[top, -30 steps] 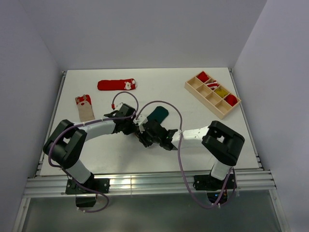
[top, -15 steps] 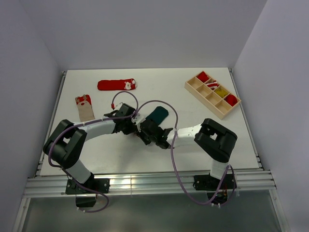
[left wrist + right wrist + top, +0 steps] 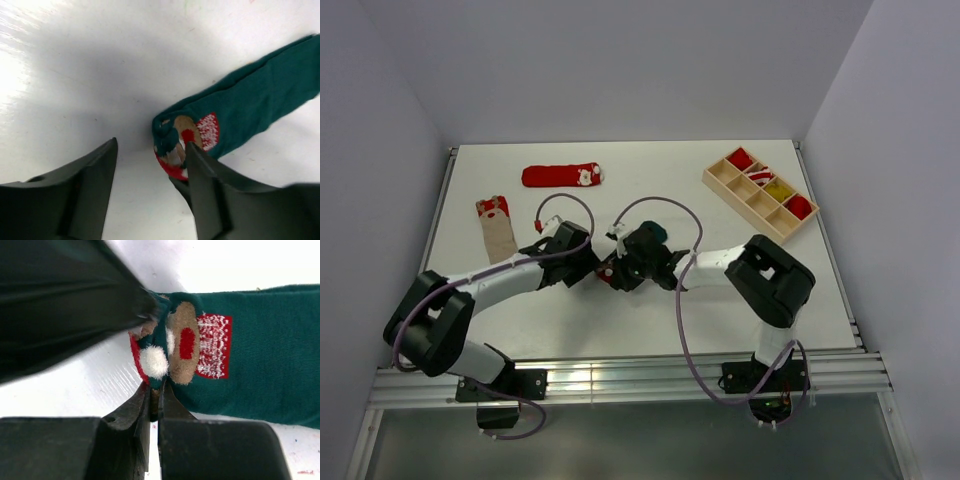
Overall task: Roll the socks
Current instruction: Roll the sock at the center of the board.
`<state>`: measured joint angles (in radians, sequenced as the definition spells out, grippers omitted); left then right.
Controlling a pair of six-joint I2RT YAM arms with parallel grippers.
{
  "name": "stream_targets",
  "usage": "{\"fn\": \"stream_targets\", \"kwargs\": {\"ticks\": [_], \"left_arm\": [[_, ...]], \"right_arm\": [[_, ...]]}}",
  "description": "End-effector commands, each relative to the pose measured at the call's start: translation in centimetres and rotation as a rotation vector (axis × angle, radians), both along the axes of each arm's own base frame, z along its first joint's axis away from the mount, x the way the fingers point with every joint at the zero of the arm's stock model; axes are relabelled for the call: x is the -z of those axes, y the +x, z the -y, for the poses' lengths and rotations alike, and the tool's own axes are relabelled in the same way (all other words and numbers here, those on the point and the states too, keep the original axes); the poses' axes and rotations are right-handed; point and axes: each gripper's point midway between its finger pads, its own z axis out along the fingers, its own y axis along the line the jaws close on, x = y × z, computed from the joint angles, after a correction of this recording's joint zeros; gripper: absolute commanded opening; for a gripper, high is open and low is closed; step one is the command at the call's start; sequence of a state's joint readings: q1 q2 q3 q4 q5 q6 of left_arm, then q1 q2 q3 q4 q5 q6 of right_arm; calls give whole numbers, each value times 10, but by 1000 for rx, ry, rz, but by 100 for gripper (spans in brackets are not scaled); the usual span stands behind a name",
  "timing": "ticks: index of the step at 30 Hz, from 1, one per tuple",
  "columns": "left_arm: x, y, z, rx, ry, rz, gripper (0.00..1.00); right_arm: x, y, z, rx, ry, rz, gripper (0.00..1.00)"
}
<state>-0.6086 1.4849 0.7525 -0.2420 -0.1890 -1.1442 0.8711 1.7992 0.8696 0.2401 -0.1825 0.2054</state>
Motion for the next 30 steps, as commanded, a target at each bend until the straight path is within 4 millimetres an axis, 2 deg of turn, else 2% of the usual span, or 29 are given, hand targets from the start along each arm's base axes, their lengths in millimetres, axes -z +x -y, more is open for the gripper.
{"fn": "stream_targets", "kwargs": {"ticks": [1, 2, 3, 5, 7, 13, 17, 24, 30], "left_arm": [[-29, 13, -2, -71, -52, 107, 64], [-34, 13, -3, -75, -61, 122, 68], [-37, 14, -2, -72, -70, 130, 70], [-40, 12, -1, -71, -92, 138, 71], [-42, 12, 4, -69, -126, 141, 71], [-18, 1, 13, -42, -157, 78, 70], [-14, 4, 17, -35, -158, 76, 69], [-8, 9, 19, -38, -135, 69, 65], [8, 7, 18, -43, -104, 29, 53]], "right_arm": [[12, -14, 7, -2, 67, -219, 0], [9, -19, 4, -17, 113, -275, 0], [8, -13, 8, 5, 137, -302, 0], [9, -16, 7, 7, 184, -378, 0], [10, -11, 10, 25, 211, -415, 0], [17, -13, 13, 58, 288, -562, 0], [21, -14, 15, 72, 291, -614, 0], [26, -12, 17, 96, 318, -680, 0], [28, -7, 20, 119, 337, -697, 0]]}}
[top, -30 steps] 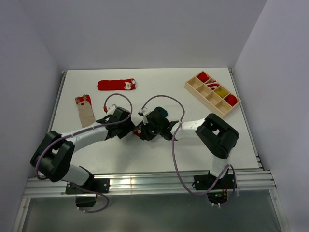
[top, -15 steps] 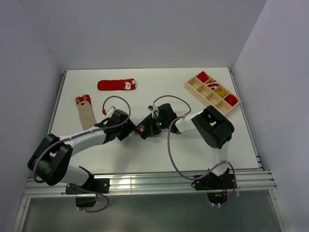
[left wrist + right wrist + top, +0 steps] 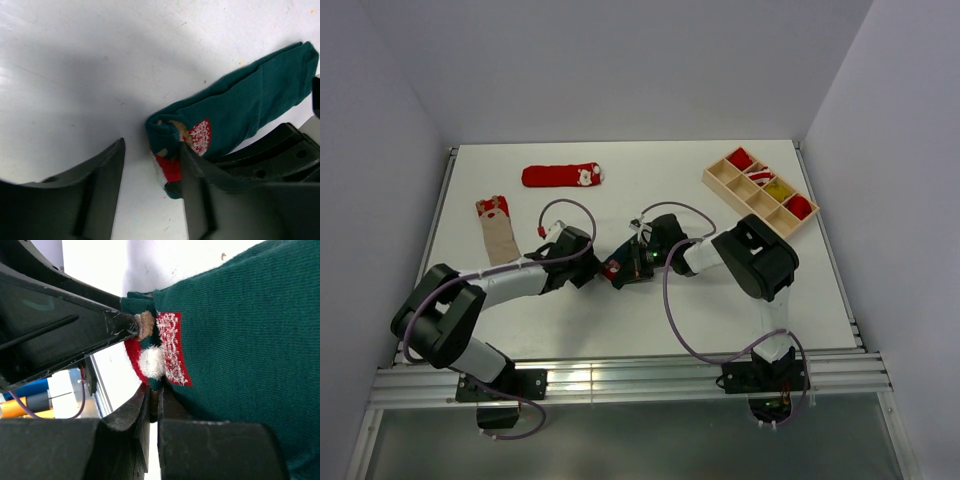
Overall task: Roll the socks
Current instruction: Roll the sock at the center of the board.
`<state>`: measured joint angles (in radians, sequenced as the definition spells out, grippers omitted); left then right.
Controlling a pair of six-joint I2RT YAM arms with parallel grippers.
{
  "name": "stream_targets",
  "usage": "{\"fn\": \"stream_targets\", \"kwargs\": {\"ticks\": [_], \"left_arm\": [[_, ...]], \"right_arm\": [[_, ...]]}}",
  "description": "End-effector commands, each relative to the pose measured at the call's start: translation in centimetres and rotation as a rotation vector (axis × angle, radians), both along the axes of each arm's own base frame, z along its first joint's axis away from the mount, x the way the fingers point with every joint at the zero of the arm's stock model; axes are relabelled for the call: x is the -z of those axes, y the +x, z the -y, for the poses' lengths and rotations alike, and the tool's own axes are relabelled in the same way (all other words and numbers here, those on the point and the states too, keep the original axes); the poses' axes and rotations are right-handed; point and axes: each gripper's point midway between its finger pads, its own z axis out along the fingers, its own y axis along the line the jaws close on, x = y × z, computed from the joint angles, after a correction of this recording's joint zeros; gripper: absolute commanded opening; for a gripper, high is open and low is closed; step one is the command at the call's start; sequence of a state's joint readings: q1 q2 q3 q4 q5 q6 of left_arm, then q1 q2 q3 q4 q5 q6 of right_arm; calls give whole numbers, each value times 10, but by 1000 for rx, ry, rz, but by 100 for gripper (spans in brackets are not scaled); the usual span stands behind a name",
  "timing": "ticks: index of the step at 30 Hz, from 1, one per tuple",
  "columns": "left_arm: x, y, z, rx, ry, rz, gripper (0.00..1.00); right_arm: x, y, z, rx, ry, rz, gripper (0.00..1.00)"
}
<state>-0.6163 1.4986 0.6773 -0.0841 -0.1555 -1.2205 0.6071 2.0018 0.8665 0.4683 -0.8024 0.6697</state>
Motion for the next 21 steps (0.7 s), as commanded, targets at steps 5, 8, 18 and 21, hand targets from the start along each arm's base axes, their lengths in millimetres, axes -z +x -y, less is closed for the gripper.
{"fn": "stream_targets", "kwargs": {"ticks": [5, 8, 18, 21], "left_arm": [[10, 3, 2, -9, 35, -26, 35], [13, 2, 2, -3, 54, -34, 23], [15, 5, 3, 35, 124, -49, 0], [13, 7, 5, 45, 130, -47, 0]], "right_arm": [[26, -8, 13, 15, -80, -72, 0], [21, -7, 15, 13, -83, -45, 0], [-3, -1, 25, 29, -174, 104, 33], [-8, 0, 35, 40, -239, 163, 38]]}}
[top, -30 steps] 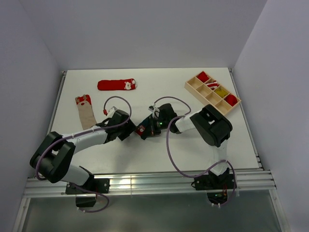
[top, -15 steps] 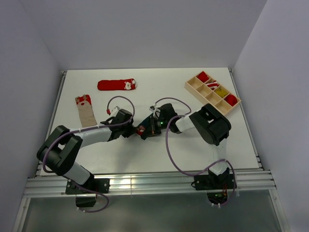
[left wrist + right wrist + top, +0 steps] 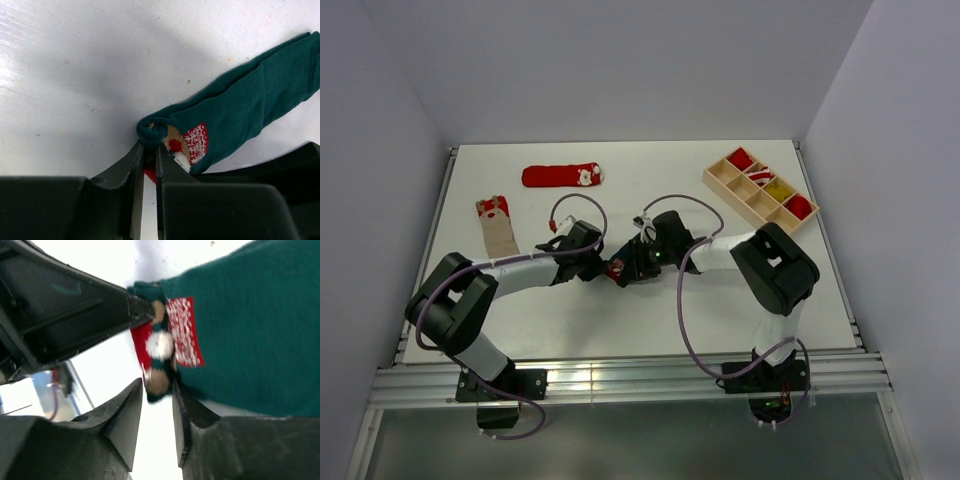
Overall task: Roll the socks
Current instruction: Roll the sock at the center of the board.
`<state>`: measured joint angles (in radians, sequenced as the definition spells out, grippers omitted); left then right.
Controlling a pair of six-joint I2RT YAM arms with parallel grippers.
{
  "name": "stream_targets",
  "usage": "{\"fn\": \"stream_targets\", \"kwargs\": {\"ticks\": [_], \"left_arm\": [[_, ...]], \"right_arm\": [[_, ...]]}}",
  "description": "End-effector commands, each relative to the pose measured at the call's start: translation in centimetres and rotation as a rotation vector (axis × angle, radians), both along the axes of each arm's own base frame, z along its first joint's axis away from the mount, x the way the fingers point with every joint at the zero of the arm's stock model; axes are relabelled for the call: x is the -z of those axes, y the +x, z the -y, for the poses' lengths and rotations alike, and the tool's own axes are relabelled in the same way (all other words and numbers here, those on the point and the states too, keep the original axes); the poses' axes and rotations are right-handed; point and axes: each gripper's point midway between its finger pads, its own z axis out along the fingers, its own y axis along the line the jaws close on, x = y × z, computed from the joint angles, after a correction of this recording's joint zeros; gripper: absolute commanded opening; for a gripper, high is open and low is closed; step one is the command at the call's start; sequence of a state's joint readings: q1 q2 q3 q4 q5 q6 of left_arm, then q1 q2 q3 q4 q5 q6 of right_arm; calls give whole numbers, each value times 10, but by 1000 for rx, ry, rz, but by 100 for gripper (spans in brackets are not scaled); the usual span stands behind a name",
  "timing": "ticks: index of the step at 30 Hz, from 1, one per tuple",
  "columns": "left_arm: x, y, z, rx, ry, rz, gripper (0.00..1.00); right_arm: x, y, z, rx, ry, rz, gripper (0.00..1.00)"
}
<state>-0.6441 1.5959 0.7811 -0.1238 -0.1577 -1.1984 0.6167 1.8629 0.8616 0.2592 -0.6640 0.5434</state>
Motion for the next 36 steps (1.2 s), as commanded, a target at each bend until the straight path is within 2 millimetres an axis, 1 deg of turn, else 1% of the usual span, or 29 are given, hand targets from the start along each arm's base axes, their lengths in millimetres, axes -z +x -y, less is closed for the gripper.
{"fn": "stream_targets", "kwargs": {"ticks": [1, 2, 4, 5, 7, 8, 10, 12, 13, 14, 18, 19, 21, 22, 24, 29, 33, 34, 36], "left_arm": [[11, -3, -14, 6, 103, -30, 0], [10, -3, -14, 8, 108, -29, 0], [9, -3, -12, 23, 117, -30, 0], [9, -2, -12, 31, 126, -29, 0], [7, -2, -8, 41, 132, -30, 0], [6, -3, -7, 50, 132, -30, 0], [5, -2, -5, 56, 131, -28, 0], [4, -2, -3, 65, 133, -29, 0], [3, -2, -3, 67, 134, -29, 0], [4, -3, -3, 70, 138, -32, 0], [2, -2, 0, 79, 135, -33, 0], [2, -3, 0, 82, 137, -33, 0], [0, -2, 1, 83, 136, -31, 0], [-1, -2, 0, 83, 139, -29, 0], [-1, -2, 0, 84, 139, -29, 0], [0, -2, 1, 85, 133, -31, 0], [1, -3, 3, 84, 124, -36, 0], [2, -3, 3, 81, 122, -39, 0], [3, -5, 3, 77, 114, -44, 0]], "right_arm": [[-6, -1, 19, 13, -115, 94, 40], [-6, 5, 24, 40, -150, 123, 40], [-8, 6, 31, 44, -201, 180, 41], [-15, 13, 35, 72, -227, 234, 42], [-22, 11, 34, 55, -256, 310, 42], [-31, 16, 34, 75, -274, 367, 42], [-39, 10, 23, 40, -289, 450, 43], [-48, 12, 17, 43, -312, 536, 44], [-52, 6, 7, 23, -304, 570, 45], [-55, 6, 3, 22, -305, 592, 45], [-55, 7, -14, -6, -314, 672, 46], [-49, 6, -15, -16, -325, 676, 47], [-46, 5, -22, -36, -321, 691, 47], [-39, 7, -20, -28, -351, 695, 47], [-37, 9, -22, -29, -355, 714, 47], [-25, 5, -28, -67, -364, 713, 47], [-23, 2, -32, -75, -340, 700, 47], [-21, -2, -34, -89, -330, 684, 47], [-22, -2, -33, -65, -325, 676, 47]]}}
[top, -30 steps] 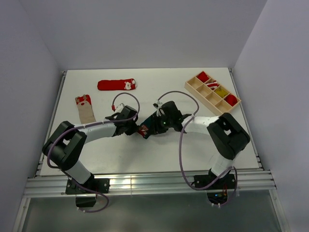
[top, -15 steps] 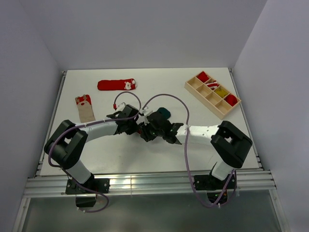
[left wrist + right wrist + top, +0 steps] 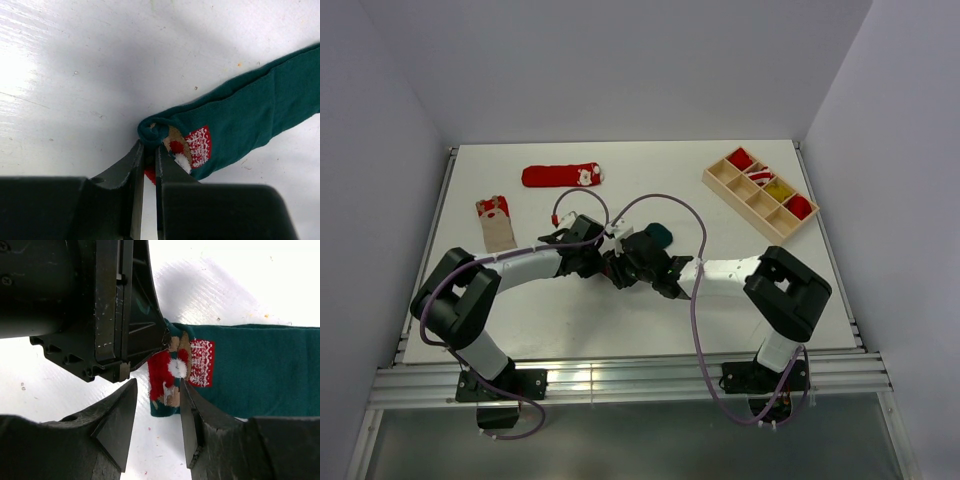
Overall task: Roll the socks
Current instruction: Roll the sock at the center of the board.
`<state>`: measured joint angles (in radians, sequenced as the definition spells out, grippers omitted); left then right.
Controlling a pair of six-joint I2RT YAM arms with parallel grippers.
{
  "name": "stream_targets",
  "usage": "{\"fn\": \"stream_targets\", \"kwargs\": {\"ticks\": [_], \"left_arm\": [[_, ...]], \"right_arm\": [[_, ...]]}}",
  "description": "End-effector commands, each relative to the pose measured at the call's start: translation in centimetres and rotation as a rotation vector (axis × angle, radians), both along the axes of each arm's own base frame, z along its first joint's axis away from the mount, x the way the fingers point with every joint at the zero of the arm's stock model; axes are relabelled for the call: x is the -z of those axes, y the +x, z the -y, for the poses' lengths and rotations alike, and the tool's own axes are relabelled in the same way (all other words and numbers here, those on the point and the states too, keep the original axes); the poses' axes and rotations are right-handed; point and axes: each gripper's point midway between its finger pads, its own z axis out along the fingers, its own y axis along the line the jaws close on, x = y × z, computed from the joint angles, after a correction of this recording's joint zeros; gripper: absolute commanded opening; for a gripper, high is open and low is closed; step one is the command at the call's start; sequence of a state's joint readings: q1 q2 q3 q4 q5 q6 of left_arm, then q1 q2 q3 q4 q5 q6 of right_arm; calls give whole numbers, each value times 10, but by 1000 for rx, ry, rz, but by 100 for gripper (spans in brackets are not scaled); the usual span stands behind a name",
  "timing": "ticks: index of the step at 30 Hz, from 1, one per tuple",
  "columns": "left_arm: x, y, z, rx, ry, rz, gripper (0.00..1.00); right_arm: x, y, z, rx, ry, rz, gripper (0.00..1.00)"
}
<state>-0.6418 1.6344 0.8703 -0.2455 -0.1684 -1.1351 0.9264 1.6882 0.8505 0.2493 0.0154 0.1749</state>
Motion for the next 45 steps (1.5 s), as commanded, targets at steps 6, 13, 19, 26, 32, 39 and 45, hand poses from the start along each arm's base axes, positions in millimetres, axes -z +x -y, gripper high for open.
{"fn": "stream_targets", "kwargs": {"ticks": [6, 13, 19, 26, 32, 39, 45], "left_arm": [[8, -10, 6, 25, 19, -17, 0], [7, -11, 4, 10, 19, -22, 0], [3, -10, 4, 5, 19, -23, 0], [0, -9, 5, 7, 20, -25, 0], [-1, -8, 6, 7, 20, -27, 0], [-1, -8, 8, 6, 8, -31, 0], [-1, -8, 11, 4, -6, -36, 0]], "right_arm": [[6, -8, 9, 11, 15, 17, 47], [-2, -7, 23, 63, 53, 68, 47], [-19, -9, 23, 44, 126, 133, 48], [-28, -10, 11, -3, 141, 164, 49], [-16, -9, 2, -35, 115, 140, 49], [11, -11, -4, -65, 52, 98, 49], [30, -13, -3, -66, -16, 74, 46]]}}
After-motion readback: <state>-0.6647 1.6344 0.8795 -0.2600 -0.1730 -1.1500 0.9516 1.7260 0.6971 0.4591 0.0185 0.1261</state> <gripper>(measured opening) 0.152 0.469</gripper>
